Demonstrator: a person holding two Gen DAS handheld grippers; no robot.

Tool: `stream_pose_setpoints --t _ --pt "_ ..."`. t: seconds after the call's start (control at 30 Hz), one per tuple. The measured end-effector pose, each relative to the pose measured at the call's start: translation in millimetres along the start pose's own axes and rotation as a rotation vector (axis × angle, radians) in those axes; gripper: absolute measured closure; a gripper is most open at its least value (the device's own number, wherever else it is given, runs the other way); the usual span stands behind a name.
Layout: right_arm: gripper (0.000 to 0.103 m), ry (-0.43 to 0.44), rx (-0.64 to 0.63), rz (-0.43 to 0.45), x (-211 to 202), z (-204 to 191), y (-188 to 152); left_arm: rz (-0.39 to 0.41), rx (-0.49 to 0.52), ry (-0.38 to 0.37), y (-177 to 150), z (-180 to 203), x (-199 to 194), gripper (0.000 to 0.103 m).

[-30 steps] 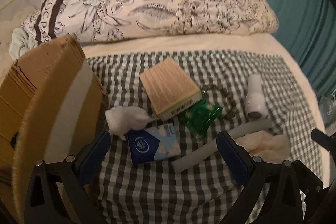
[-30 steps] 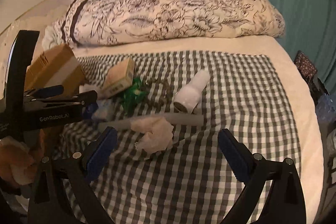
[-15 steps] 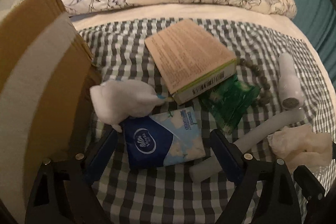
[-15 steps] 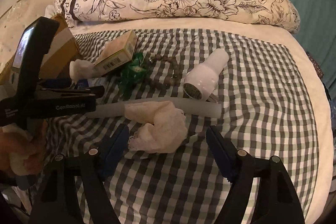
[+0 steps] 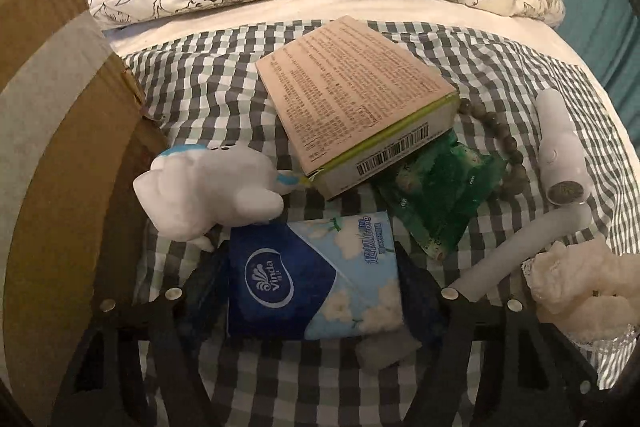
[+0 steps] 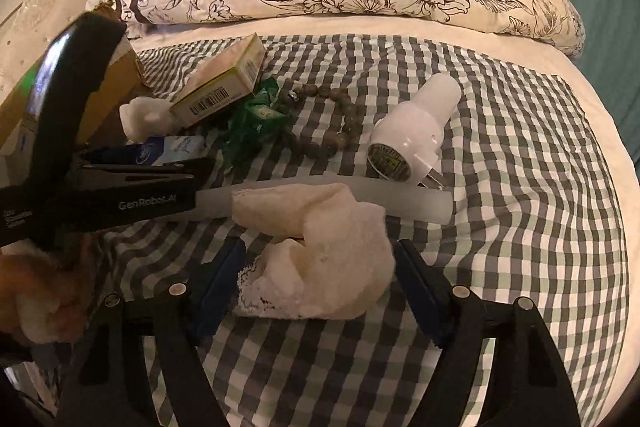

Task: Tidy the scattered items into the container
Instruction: 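Grasp the blue Vinda tissue pack with the left gripper while the right gripper grasps the white lace cloth, then carry the tissue pack and lace cloth over the cardboard box with both grippers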

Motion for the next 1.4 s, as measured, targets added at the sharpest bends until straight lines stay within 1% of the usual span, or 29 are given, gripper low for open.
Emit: stream_pose_setpoints --t 0.1,0.13,0.17,0.3,0.37,0.43,0.5,0.57,0.67,0.83,1.17,1.4 --pt "0.029 0.000 0.001 0.000 1 -2 0 -0.001 0.006 -0.005 -1 0 -3 0.028" --pt "0.039 0.003 0.006 -0.001 1 -2 0 0.000 0.010 -0.005 -1 0 -4 0.028" --pt "0.052 0.010 0.015 -0.006 1 -3 0 0.002 0.014 -0.004 0 -1 -5 0.028" --pt "0.065 0.017 0.027 -0.036 5 -3 -6 0.013 0.015 -0.003 3 -4 -13 0.028" --pt "0.079 0.018 0.034 -0.041 3 -3 -7 0.022 0.015 -0.007 4 -5 -19 0.028" --pt "0.087 0.042 0.059 -0.032 -2 -4 -4 0.035 0.019 -0.010 5 -5 -28 0.028" --pt "0.088 0.062 0.073 -0.025 -7 -7 -4 0.051 0.024 -0.013 8 -5 -37 0.028" --pt "0.091 0.072 0.077 -0.015 -12 -10 -4 0.063 0.027 -0.020 10 -4 -44 0.028" --pt "0.092 0.067 0.076 -0.008 -18 -12 -4 0.081 0.028 -0.029 14 -6 -54 0.028" --pt "0.092 0.066 0.087 0.037 -36 -14 2 0.114 0.038 -0.042 14 -7 -78 0.028" --pt "0.092 0.028 0.123 0.108 -76 -14 6 0.171 0.050 -0.067 11 -10 -117 0.028" --pt "0.092 -0.020 0.142 0.159 -110 -12 13 0.205 0.066 -0.086 7 -14 -139 0.028"
Point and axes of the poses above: each gripper's, at about its wrist camera, not at the fingertips, and x roughly the way its jaws point, z to its right, y to its top, the point moved 9 cm from there along x, roughly the way its jaws point, and after that the axes turned 5 degrees about z, right-handed, at the moved point
